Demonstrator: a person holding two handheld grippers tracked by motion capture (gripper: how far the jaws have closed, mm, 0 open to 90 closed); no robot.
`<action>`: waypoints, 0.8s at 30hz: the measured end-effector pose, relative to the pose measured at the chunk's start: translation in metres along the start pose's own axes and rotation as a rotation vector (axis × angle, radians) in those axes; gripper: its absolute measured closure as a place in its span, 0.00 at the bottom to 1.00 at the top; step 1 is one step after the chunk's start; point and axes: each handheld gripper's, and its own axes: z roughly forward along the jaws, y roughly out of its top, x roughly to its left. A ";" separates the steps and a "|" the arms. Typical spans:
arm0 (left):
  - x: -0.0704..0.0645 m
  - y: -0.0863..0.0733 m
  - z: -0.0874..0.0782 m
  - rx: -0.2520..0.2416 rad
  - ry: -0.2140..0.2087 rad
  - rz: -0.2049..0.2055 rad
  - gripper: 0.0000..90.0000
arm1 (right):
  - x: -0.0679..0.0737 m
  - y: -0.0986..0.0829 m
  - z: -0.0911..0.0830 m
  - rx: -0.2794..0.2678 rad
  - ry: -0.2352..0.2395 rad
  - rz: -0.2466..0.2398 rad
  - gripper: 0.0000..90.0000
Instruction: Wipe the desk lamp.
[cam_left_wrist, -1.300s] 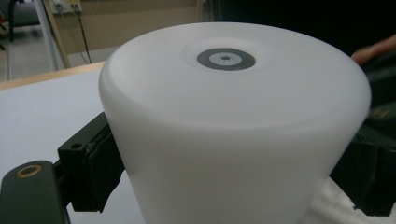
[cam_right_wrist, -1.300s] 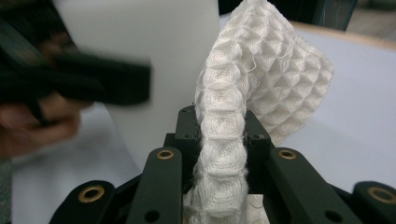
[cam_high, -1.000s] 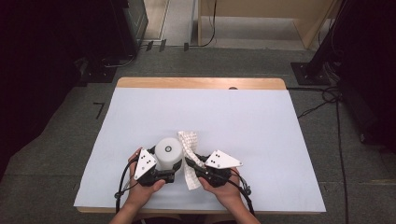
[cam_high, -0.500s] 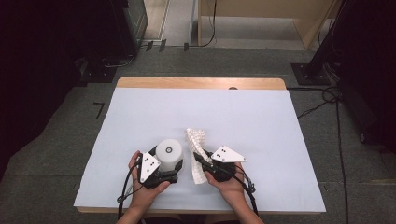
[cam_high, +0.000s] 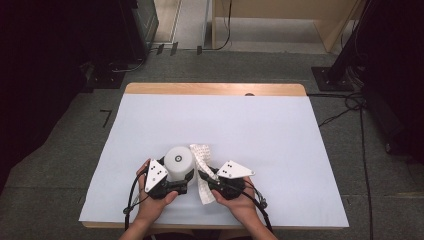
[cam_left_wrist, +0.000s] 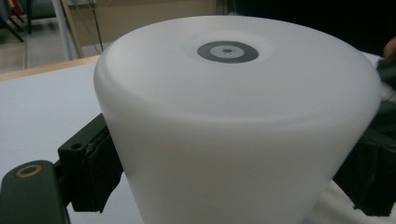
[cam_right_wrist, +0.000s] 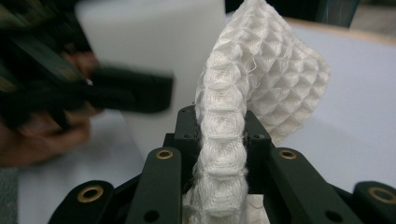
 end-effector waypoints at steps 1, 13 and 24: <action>0.000 -0.001 0.001 0.007 -0.001 0.005 0.10 | 0.002 0.004 -0.004 -0.032 0.008 -0.011 0.82; -0.001 0.005 -0.004 -0.040 -0.044 0.028 0.10 | -0.005 -0.007 0.006 0.060 0.008 0.030 0.82; 0.004 -0.006 0.006 0.007 -0.051 0.045 0.10 | -0.006 0.007 -0.010 -0.042 -0.017 -0.014 0.82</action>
